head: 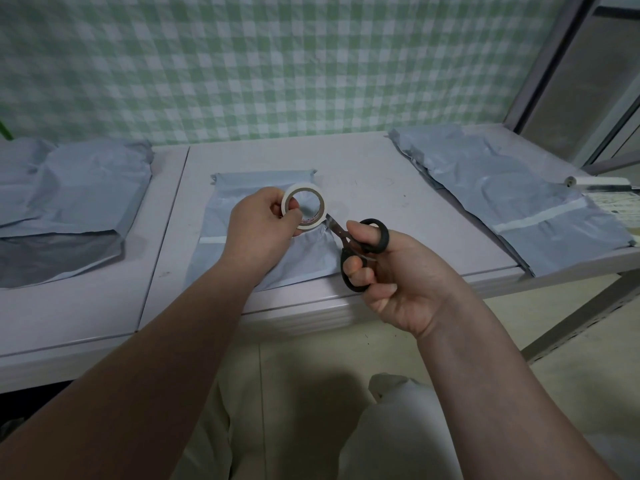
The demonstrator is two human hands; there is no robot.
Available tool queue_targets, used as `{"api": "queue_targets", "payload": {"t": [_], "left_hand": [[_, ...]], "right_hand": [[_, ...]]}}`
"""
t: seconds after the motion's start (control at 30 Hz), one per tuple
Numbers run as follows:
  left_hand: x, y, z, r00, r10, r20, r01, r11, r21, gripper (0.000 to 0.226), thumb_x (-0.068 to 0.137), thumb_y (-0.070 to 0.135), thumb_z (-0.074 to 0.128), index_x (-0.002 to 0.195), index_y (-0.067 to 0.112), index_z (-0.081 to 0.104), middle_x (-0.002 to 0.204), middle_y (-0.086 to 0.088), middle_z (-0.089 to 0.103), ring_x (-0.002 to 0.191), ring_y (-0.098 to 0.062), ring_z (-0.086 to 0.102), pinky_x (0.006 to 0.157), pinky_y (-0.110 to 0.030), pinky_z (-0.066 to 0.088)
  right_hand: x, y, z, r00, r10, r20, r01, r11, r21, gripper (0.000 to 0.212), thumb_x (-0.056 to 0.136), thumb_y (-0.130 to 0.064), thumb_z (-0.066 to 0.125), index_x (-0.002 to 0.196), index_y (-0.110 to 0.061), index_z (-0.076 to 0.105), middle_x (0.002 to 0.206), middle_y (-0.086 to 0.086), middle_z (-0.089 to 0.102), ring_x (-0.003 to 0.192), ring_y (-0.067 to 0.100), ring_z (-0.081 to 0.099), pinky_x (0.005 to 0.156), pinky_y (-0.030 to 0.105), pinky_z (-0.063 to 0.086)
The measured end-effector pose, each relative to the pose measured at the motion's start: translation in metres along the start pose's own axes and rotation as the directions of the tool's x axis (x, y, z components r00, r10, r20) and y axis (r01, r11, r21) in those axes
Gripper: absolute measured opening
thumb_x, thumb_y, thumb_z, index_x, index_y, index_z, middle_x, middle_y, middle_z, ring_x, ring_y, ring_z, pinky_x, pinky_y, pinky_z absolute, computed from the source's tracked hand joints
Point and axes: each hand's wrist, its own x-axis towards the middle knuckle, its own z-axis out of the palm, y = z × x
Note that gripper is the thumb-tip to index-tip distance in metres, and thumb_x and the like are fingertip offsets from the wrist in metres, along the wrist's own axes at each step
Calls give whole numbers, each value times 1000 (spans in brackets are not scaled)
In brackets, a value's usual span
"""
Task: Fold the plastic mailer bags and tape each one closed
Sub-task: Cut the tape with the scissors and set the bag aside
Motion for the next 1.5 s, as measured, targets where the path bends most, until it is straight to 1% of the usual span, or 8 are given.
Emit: {"api": "queue_targets", "payload": {"t": [0.2, 0.33, 0.7, 0.8, 0.9, 1.1, 1.3, 1.5], "left_hand": [[1, -1, 0, 1000, 2, -16, -2, 1000, 1, 8, 87, 15, 60, 80, 12, 63, 69, 3, 61, 56, 2, 60, 59, -18, 50], [2, -2, 0, 1000, 9, -26, -8, 999, 50, 7, 86, 17, 61, 83, 12, 64, 77, 0, 64, 76, -18, 62, 68, -29, 50], [2, -1, -4, 990, -136, -43, 121, 961, -249, 14, 81, 6, 66, 75, 18, 61, 85, -12, 65, 74, -18, 69, 81, -46, 56], [2, 2, -6, 984, -177, -8, 163, 920, -357, 12, 82, 3, 65, 78, 14, 61, 83, -9, 64, 71, -15, 69, 81, -39, 57], [3, 6, -12, 980, -199, 11, 183, 876, -446, 8, 84, 3, 64, 82, 10, 61, 80, -7, 63, 73, -16, 67, 75, -29, 58], [2, 4, -40, 981, -189, -35, 156, 891, -425, 6, 84, 7, 67, 86, 9, 62, 74, -5, 63, 60, -11, 63, 60, -24, 56], [5, -6, -76, 974, -148, -170, 99, 958, -269, 11, 85, 22, 67, 78, 15, 63, 75, -3, 63, 71, -19, 63, 64, -31, 56], [-2, -18, -99, 972, 39, -233, 26, 963, 268, 36, 92, 32, 53, 59, 17, 49, 56, 2, 47, 60, -20, 47, 51, -29, 30]], "right_hand": [[-1, 1, 2, 1000, -3, 1, 3, 1000, -2, 20, 77, -27, 67, 72, -16, 50, 56, 2, 48, 35, 4, 40, 24, 10, 22], [-3, 1, 2, 999, -29, -26, 29, 1000, -3, 22, 86, -23, 64, 71, -16, 50, 54, 0, 48, 35, 2, 40, 25, 10, 20], [-11, -8, -1, 960, -242, -143, 205, 950, -234, 18, 86, -23, 66, 80, -10, 56, 55, 5, 57, 45, 11, 47, 35, 15, 32], [-5, -11, -5, 850, -454, -268, 247, 791, -560, 13, 82, -17, 69, 84, -9, 60, 61, 8, 64, 46, 15, 58, 42, 20, 43], [4, -14, -8, 688, -679, -255, 72, 413, -908, 6, 78, -19, 67, 80, -14, 63, 72, 4, 65, 69, 23, 66, 62, 30, 53], [9, -21, 17, 767, -636, -84, -276, -209, -938, 18, 86, -5, 46, 94, -17, 57, 104, 5, 57, 80, 23, 46, 63, 25, 34], [12, -19, 31, 777, -629, -25, -387, -446, -807, 30, 91, -11, 40, 116, -15, 57, 117, 4, 56, 118, 23, 43, 83, 30, 35], [27, 4, 46, 708, -676, 203, -114, -393, -913, 20, 95, -14, 40, 102, -10, 58, 107, 8, 57, 101, 25, 54, 79, 30, 35]]}}
